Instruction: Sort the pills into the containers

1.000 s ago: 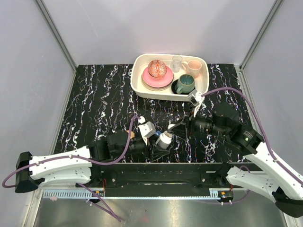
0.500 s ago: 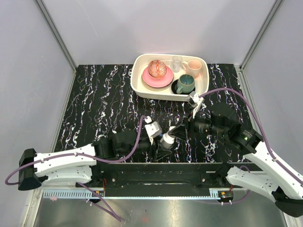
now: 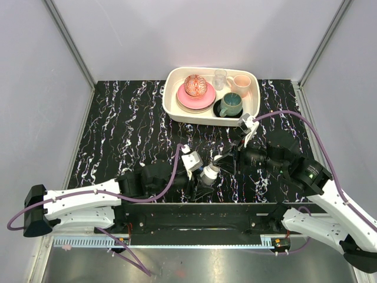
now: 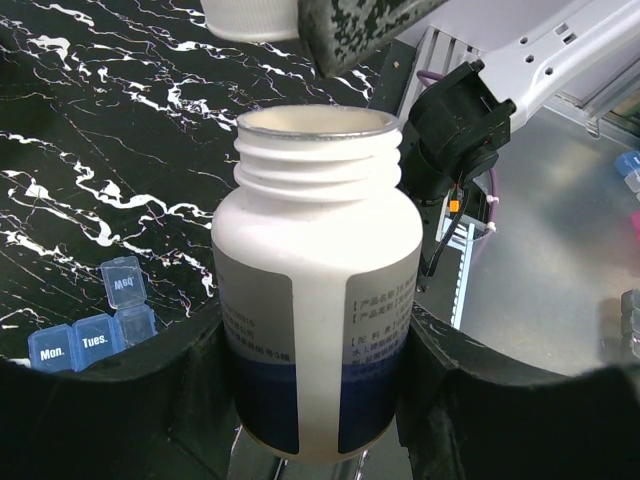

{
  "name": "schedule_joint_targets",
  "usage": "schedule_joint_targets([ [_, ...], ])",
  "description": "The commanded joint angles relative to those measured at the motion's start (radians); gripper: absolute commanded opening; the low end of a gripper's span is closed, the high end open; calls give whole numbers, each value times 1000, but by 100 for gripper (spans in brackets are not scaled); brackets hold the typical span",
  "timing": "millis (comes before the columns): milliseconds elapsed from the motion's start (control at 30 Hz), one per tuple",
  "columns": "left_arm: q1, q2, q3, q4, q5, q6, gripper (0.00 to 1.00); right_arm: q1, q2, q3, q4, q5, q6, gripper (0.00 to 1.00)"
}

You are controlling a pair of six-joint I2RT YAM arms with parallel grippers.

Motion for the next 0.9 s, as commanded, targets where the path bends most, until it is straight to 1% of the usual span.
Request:
schedule_joint_targets([
  [0,2,5,51,38,-12,4,0,6,-2,36,33,-24,10,0],
  [133,2,10,54,39,-13,4,0,6,10,33,33,-73,7,0],
  [333,2,13,57,38,-13,6,0,6,22,30,33,-96,4,0],
  [633,2,14,65,35,-22,12,0,6,52,30,-13,-81,-14,0],
  [867,2,-1,54,41,-47,13,0,6,38,20,-41,-35,-25,0],
])
